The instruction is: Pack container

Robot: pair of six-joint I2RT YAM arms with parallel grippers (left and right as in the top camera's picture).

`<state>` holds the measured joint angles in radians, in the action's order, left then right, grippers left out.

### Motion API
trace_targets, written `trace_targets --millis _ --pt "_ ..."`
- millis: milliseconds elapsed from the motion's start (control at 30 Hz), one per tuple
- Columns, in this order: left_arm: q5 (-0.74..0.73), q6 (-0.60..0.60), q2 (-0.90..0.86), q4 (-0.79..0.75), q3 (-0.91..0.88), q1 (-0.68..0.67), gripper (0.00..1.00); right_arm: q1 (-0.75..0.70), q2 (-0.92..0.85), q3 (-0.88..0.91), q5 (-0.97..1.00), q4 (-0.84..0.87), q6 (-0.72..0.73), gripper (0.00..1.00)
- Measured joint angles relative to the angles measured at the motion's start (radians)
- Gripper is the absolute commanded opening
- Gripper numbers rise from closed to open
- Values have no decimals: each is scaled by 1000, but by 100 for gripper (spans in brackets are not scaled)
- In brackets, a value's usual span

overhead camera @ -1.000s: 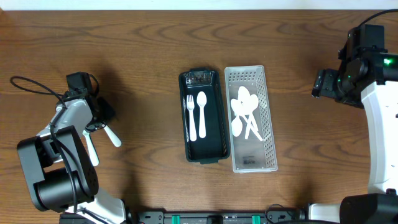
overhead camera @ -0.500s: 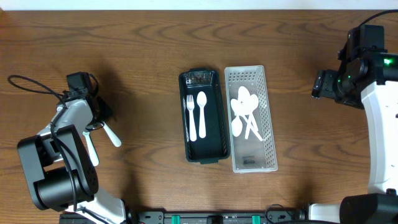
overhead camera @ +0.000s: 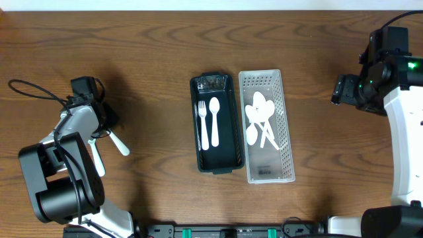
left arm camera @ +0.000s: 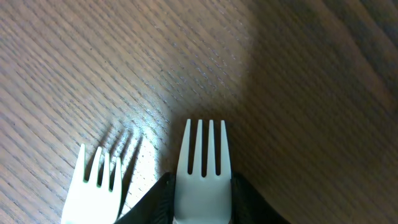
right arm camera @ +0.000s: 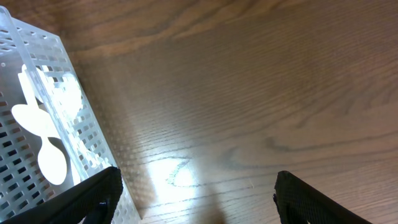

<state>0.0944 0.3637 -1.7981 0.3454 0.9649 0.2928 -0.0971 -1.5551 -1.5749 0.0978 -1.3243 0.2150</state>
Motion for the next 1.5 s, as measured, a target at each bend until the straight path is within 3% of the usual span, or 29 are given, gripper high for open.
trace_targets --millis 133,267,600,967,1200,1500 --pt "3 -2 0 -3 0 0 19 0 0 0 0 0 0 82" --pt "3 -2 0 17 2 0 6 0 0 0 0 0 0 82" --pt "0 -10 88 358 114 -55 6 0 0 0 0 1 0 82" --pt "-8 3 319 489 364 -475 6 0 0 0 0 1 0 82" --pt "-34 71 265 457 364 -747 6 0 0 0 0 1 0 82" --pt "-65 112 76 337 364 -881 6 0 0 0 0 -1 0 82"
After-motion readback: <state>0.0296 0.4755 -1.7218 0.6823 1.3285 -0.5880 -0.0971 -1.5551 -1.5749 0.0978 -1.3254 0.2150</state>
